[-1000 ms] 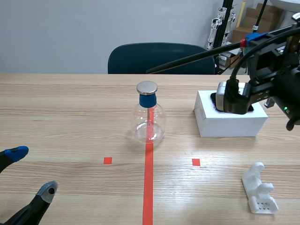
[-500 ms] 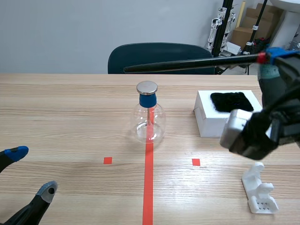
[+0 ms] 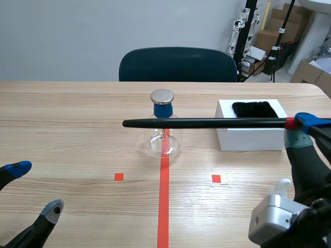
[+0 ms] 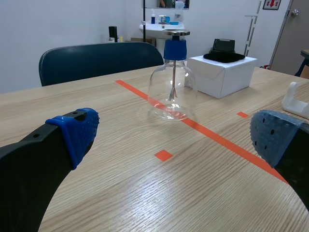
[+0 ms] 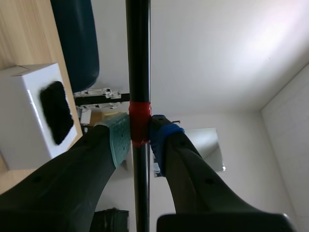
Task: Do the electroscope experiment. hold the rod still at the electroscope
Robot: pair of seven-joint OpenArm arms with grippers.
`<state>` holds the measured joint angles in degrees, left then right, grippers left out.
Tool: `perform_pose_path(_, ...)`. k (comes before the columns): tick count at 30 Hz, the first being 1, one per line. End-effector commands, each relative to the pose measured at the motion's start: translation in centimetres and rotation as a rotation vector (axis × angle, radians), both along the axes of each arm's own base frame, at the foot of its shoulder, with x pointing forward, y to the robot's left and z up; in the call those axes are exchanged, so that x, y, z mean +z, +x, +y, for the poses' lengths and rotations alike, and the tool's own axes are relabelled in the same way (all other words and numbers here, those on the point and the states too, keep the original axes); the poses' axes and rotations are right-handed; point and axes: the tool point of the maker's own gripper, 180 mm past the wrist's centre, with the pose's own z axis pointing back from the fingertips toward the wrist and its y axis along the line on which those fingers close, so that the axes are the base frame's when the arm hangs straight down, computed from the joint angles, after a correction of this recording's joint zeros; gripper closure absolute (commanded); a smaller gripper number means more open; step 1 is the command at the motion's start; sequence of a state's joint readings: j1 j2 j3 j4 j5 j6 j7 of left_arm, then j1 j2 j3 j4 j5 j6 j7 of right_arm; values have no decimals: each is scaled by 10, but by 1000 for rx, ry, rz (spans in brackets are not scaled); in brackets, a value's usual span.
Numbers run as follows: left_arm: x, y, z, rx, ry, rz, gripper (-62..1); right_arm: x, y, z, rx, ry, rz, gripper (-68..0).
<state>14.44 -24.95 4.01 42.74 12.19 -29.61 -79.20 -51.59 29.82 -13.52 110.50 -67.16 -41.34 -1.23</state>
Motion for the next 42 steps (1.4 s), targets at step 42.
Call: perform_pose_path(42, 10, 3, 2, 0, -10, -37, -623, 23, -2, 6, 24, 66, -72, -51)
